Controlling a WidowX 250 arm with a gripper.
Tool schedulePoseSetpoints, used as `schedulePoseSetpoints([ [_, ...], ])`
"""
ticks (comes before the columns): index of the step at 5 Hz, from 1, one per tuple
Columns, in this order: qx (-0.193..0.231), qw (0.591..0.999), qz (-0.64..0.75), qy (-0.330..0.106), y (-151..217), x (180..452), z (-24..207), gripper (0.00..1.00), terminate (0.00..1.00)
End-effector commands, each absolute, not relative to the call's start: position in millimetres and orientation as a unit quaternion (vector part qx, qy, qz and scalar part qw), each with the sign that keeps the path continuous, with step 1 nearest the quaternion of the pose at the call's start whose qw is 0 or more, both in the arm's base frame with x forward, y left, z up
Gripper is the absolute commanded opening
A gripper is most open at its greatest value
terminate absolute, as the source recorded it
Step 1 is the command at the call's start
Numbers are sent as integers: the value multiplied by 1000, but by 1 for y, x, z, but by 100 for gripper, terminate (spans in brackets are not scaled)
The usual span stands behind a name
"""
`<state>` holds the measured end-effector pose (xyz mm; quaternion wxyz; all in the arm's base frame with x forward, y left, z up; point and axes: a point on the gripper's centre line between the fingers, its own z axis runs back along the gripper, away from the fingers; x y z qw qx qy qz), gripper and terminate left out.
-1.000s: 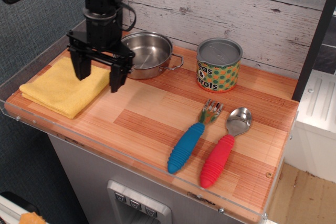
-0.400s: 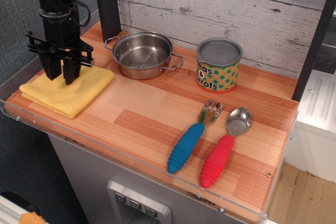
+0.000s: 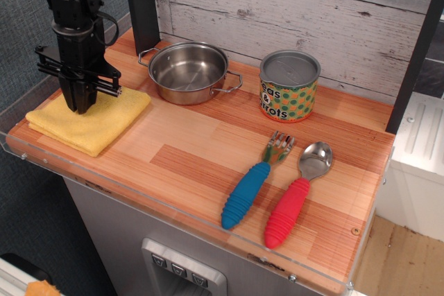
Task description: Move the yellow towel near the fork.
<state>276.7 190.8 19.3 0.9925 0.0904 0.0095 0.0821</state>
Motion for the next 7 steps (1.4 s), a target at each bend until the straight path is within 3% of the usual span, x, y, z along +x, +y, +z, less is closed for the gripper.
schedulePoseSetpoints([
  [1, 90, 992, 88, -2, 185, 275, 25, 0, 0],
  [5, 71, 995, 61, 26, 125, 272, 7, 0, 0],
  [7, 56, 997, 45, 22, 87, 274, 13, 0, 0],
])
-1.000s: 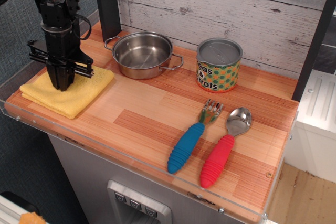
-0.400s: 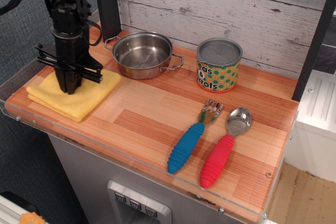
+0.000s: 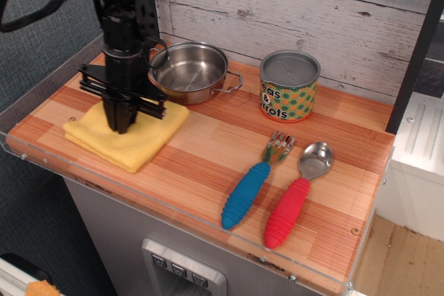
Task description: Move the yellow towel near the fork.
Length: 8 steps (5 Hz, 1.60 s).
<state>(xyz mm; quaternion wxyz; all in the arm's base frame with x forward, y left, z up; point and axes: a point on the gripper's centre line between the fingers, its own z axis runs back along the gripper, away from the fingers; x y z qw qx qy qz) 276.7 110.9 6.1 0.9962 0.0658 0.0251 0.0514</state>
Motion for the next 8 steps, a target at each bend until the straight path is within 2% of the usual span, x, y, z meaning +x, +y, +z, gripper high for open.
schedulePoseSetpoints([
  [1, 44, 997, 51, 27, 73, 274, 15, 0, 0],
  [3, 26, 997, 57, 38, 51, 274, 18, 0, 0],
  [5, 32, 998, 50, 36, 39, 275, 19, 0, 0],
  [8, 27, 996, 80, 36, 42, 273, 31, 0, 0],
])
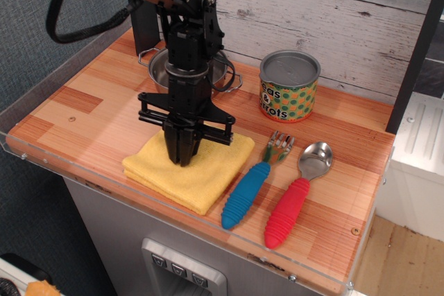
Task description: Move the yellow towel near the fork.
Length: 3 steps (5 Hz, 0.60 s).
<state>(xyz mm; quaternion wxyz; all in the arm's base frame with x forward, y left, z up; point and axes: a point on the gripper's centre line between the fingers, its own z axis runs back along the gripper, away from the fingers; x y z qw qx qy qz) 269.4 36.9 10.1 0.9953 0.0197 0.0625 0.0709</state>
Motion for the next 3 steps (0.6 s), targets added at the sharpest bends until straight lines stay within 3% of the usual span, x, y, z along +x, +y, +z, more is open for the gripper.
schedulePoseSetpoints([
  [1, 20, 996, 80, 26, 43, 273, 37, 100, 0],
  [3, 22, 997, 81, 1, 47, 277, 53, 100, 0],
])
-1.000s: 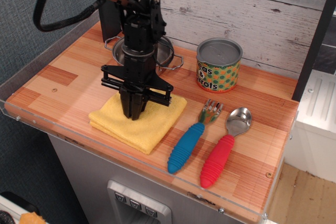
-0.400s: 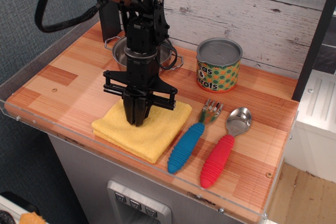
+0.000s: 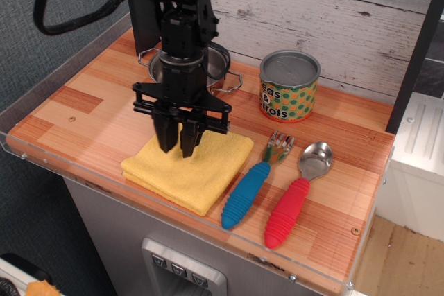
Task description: Move the yellow towel near the fork.
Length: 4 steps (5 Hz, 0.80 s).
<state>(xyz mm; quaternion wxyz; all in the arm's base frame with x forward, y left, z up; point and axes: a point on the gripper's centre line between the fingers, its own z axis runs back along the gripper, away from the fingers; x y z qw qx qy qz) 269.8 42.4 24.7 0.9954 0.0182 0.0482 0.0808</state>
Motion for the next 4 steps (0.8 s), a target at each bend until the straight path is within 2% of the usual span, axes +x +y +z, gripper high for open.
schedulePoseSetpoints([
  [1, 23, 997, 77, -13, 46, 278, 67, 100, 0],
  [3, 43, 997, 52, -31, 45, 282, 87, 100, 0],
  [4, 28, 998, 40, -40, 35, 281, 95, 100, 0],
])
